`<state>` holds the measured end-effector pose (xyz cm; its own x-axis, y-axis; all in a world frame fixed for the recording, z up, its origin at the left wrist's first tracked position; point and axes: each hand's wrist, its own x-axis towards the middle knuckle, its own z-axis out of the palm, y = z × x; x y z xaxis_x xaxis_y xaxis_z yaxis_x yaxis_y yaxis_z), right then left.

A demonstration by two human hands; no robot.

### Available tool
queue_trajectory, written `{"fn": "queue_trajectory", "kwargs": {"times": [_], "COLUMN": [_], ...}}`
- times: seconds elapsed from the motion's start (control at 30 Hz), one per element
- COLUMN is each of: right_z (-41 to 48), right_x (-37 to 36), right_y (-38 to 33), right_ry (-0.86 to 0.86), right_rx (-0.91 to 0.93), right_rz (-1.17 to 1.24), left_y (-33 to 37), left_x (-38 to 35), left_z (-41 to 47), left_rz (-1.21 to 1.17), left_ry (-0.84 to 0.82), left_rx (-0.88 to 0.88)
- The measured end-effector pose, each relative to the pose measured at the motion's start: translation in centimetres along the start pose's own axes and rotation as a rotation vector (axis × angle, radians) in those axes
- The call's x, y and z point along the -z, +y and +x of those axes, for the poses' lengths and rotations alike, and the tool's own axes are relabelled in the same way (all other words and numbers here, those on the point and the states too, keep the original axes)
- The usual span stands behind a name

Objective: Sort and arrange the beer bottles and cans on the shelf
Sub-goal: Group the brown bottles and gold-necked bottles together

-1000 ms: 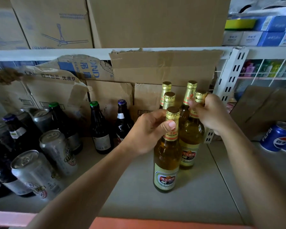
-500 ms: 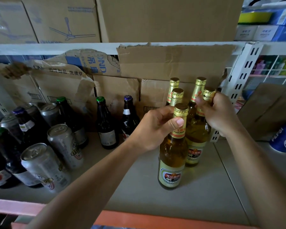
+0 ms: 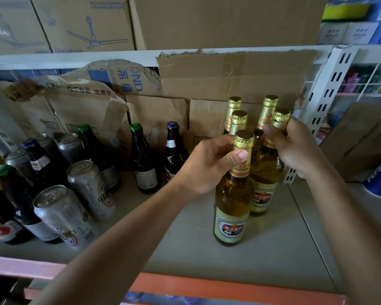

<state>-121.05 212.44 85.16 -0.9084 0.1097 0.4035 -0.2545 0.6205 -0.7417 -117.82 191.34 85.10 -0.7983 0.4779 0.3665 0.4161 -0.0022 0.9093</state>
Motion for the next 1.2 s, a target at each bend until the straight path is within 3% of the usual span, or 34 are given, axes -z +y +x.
{"fn": "queue_trajectory", "kwargs": {"times": [0.17, 0.3, 0.37, 0.5, 0.57, 0.7, 0.9, 1.03, 1.2], "right_z": [-0.3, -1.2, -2.3, -4.0, -4.3, -5.6, -7.7, -8.6, -9.3], "right_x": [-0.2, -0.1, 0.1, 0.3, -0.1, -2.2, -7.5, -12.5, -18.4], "right_y": [0.1, -0.2, -0.6, -1.8, -2.9, -7.3, -12.7, -15.4, -18.3], "right_ry": [0.015, 0.041, 0.162, 0.606, 0.657, 0.629, 0.496, 0.338, 0.203], "right_rx": [-0.016, -0.040, -0.053, 0.076, 0.150, 0.371, 0.553, 0.585, 0.480], "right_rz": [-0.042, -0.110, -0.056, 0.027, 0.078, 0.222, 0.377, 0.413, 0.456], "left_y": [0.2, -0.3, -1.0, -3.3, -4.5, -5.6, -4.4, -3.5, -2.9], "left_x": [-0.1, -0.1, 0.0, 1.3, 2.4, 4.6, 7.8, 10.6, 15.3], "left_z": [0.0, -1.0, -2.4, -6.0, -7.6, -10.6, -15.6, -19.4, -23.3], "left_rz": [0.007, 0.321, 0.374, 0.424, 0.466, 0.605, 0.554, 0.558, 0.560], "left_ry": [0.003, 0.069, 0.081, 0.084, 0.088, 0.016, 0.020, 0.035, 0.046], "left_rx": [0.005, -0.028, 0.029, 0.243, 0.309, 0.387, 0.452, 0.487, 0.483]}}
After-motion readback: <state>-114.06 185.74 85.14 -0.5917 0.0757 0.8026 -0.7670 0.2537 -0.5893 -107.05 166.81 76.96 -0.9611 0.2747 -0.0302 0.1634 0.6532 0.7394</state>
